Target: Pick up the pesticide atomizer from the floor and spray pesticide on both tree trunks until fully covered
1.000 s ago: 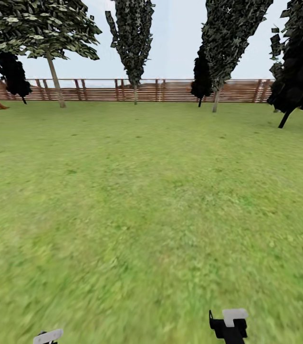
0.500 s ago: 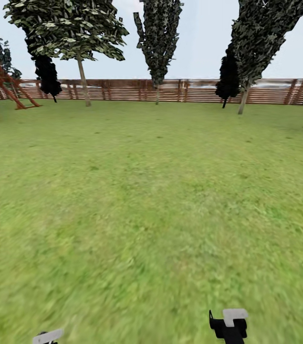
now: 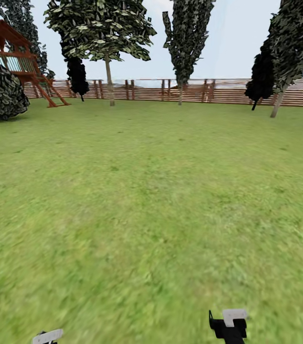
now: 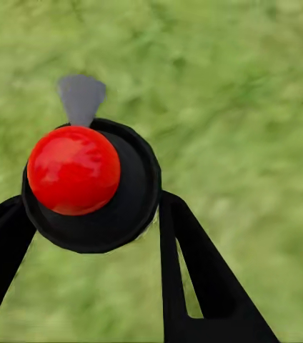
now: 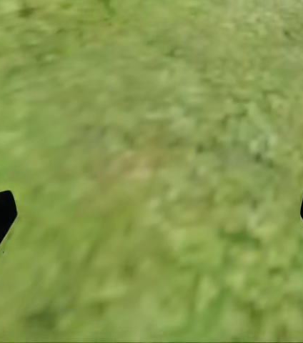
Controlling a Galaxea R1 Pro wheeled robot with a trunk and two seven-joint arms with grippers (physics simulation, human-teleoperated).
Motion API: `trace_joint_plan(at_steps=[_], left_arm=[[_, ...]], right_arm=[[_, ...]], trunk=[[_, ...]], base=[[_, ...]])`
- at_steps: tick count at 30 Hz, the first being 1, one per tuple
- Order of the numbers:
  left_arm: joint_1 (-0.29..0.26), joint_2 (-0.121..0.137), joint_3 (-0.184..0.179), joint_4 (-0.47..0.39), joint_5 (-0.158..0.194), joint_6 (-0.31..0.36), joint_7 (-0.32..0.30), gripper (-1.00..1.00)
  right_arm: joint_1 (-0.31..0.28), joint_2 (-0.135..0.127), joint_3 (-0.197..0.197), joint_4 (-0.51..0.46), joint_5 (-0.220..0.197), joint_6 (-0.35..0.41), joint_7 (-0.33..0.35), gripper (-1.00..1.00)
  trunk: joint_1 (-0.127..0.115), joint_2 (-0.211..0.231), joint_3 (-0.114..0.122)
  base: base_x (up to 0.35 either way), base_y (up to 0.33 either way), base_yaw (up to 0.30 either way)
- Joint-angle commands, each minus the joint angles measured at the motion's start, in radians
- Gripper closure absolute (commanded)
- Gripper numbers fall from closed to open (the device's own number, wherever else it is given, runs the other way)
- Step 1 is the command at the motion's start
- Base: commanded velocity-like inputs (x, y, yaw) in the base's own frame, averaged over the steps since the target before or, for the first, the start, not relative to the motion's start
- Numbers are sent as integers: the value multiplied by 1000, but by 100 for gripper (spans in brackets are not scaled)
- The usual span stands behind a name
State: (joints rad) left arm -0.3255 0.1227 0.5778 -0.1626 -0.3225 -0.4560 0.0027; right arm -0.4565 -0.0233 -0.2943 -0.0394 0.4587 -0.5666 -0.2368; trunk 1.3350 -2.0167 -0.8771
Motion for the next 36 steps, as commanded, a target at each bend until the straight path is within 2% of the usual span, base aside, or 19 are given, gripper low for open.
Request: trace_joint_plan(at_steps=[1,22,36], left_arm=[[-1,0,8,2,-10,-4,0,100],[-1,0,8,2,-10,-3,0,100],[-1,0,8,2,-10,-3,0,100]], right_arm=[[-1,0,-5,1,11,-2,-6,-100],[-1,0,-5,10,11,-2,-7,-100],[-1,-4,-3,10,12,1,-2,-100]], trunk=[[0,0,-1],[0,0,-1],[0,0,-1]], base=[[336,112,278],[311,178,274],[327,110,17]])
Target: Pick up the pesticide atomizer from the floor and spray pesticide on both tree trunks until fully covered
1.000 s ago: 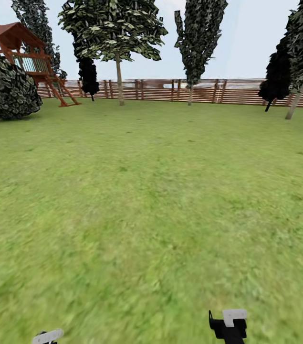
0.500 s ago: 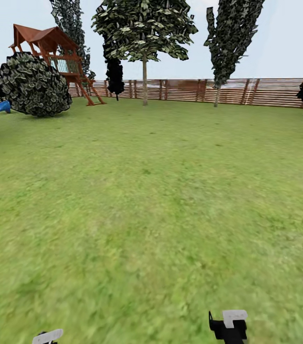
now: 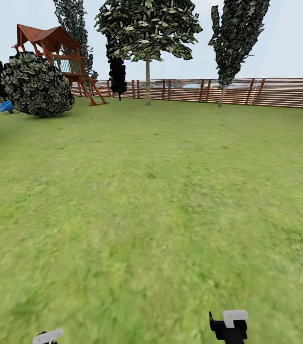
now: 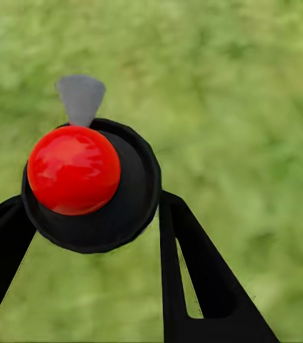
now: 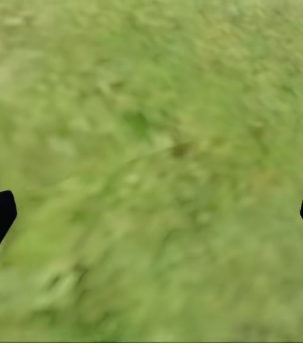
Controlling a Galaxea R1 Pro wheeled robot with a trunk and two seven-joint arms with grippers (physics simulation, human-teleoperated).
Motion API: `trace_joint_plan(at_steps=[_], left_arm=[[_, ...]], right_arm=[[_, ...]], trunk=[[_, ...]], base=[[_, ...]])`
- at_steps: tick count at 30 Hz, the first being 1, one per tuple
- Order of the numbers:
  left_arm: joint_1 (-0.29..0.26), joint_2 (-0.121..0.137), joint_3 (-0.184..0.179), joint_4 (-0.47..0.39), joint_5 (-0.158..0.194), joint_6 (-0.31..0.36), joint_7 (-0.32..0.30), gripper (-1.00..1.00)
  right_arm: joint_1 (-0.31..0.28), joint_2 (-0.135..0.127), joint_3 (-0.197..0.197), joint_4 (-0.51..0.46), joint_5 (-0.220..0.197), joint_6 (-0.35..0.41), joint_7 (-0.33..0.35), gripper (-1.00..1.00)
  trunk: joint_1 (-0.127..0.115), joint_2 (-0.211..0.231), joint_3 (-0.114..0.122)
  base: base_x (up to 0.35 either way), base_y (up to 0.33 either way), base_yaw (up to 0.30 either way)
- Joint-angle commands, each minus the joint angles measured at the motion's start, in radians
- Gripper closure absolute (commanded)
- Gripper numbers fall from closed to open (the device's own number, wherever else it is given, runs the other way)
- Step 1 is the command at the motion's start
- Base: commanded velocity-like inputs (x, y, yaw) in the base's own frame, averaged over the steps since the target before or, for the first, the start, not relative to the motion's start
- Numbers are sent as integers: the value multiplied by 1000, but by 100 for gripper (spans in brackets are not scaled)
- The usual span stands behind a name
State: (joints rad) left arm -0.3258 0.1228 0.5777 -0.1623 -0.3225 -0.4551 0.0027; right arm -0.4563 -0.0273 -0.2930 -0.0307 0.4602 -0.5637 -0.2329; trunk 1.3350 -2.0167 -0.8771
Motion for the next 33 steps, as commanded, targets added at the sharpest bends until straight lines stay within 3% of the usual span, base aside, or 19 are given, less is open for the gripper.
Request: trace_joint_plan(at_steps=[1,26,33], left_arm=[[-1,0,8,1,-10,-5,0,100],[-1,1,7,1,-10,-5,0,100],[-1,1,7,1,-12,-5,0,100]], right_arm=[[-1,0,-5,2,11,-2,-6,-100],[-1,5,-5,3,8,-1,-5,-100],[55,7,-5,3,8,-1,-5,-100]], trunk=[[0,0,-1],[0,0,1],[0,0,1]], base=[[334,88,0],[336,48,-39],[339,0,0]])
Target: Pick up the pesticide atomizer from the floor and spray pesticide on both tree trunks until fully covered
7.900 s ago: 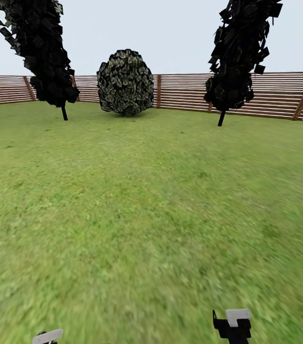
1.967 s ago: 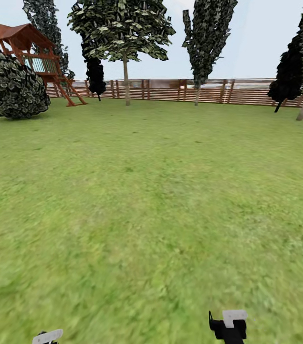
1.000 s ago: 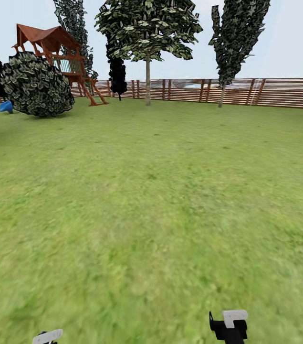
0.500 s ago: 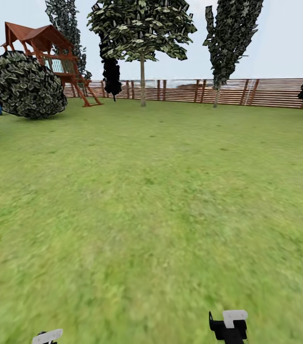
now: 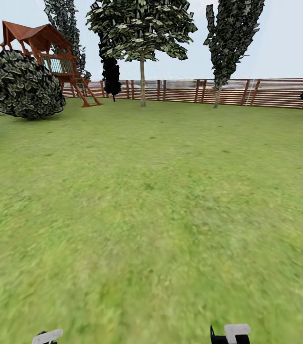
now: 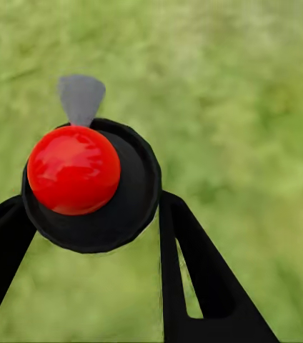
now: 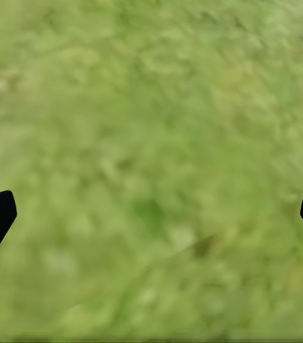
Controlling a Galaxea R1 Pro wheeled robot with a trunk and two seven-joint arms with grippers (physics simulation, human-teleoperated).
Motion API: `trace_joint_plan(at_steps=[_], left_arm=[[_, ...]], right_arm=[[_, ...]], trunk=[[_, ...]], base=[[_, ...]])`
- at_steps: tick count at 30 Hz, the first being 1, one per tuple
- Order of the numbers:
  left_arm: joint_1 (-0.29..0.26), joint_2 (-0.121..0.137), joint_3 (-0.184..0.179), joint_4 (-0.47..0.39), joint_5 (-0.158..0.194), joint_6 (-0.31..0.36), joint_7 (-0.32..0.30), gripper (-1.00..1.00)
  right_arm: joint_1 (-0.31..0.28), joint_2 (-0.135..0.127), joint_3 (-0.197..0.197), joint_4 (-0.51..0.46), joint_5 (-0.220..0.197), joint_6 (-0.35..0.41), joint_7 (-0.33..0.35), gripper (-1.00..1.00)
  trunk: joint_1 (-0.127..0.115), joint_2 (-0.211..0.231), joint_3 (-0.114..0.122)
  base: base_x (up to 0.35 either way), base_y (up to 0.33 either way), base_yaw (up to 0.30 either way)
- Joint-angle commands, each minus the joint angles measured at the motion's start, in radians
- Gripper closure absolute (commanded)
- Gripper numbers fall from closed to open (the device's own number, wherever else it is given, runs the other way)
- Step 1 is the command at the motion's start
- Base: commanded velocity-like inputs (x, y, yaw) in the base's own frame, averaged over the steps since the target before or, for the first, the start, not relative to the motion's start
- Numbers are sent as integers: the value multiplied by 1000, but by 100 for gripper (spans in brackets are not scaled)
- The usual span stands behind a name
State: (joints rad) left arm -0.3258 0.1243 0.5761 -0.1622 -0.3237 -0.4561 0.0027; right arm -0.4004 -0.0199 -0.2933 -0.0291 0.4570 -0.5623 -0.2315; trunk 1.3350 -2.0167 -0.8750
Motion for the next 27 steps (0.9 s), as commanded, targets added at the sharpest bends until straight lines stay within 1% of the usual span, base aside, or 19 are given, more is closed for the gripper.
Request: trace_joint_plan(at_steps=[1,27], left_arm=[[-1,0,8,1,-11,-4,0,100],[-1,-2,7,1,-9,-4,0,100]], right_arm=[[7,0,-4,1,11,-2,-6,-100],[12,0,-4,1,11,-2,-6,-100]], trunk=[[0,0,-1],[0,0,-1]], base=[[339,0,0],[338,0,0]])
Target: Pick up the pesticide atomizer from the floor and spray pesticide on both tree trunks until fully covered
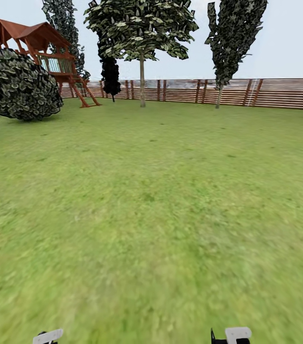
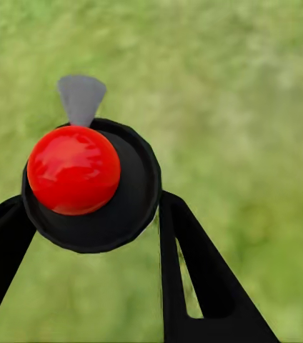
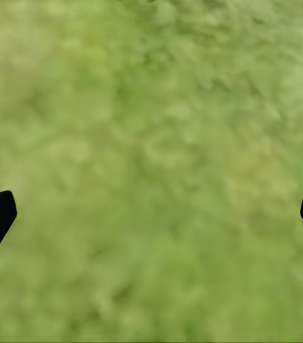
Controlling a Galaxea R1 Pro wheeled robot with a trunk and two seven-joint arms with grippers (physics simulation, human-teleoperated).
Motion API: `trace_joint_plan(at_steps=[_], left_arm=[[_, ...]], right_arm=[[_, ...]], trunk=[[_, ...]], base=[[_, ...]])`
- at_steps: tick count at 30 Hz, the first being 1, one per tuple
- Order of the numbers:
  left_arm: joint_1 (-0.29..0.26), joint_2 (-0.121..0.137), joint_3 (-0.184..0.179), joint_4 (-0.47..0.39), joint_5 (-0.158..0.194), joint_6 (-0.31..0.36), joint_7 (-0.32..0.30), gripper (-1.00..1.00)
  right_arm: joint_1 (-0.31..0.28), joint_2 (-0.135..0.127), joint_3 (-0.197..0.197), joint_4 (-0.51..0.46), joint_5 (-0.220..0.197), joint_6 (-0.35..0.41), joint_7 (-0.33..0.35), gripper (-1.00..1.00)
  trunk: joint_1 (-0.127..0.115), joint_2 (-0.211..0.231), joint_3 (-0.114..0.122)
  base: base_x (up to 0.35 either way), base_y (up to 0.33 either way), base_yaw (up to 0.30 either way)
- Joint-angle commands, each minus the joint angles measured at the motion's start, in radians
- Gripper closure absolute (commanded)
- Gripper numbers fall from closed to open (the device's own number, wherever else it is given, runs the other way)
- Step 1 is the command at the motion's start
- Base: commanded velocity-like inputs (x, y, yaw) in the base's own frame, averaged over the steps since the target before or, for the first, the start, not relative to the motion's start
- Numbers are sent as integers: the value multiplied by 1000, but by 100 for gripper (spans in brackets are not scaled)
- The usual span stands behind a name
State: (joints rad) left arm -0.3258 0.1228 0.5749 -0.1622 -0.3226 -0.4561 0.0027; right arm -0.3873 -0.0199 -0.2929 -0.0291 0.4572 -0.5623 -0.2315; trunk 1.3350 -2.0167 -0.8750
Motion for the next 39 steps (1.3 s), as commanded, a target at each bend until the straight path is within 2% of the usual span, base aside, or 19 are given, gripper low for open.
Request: trace_joint_plan(at_steps=[1,39], left_arm=[[-1,0,8,1,-10,-4,0,100],[-1,0,8,2,-12,-4,0,100]], right_arm=[[-1,0,-5,2,11,-2,-6,-100],[0,0,-5,2,11,-2,-6,-100]], trunk=[[0,0,-1],[0,0,-1]], base=[[338,0,0],[338,0,0]])
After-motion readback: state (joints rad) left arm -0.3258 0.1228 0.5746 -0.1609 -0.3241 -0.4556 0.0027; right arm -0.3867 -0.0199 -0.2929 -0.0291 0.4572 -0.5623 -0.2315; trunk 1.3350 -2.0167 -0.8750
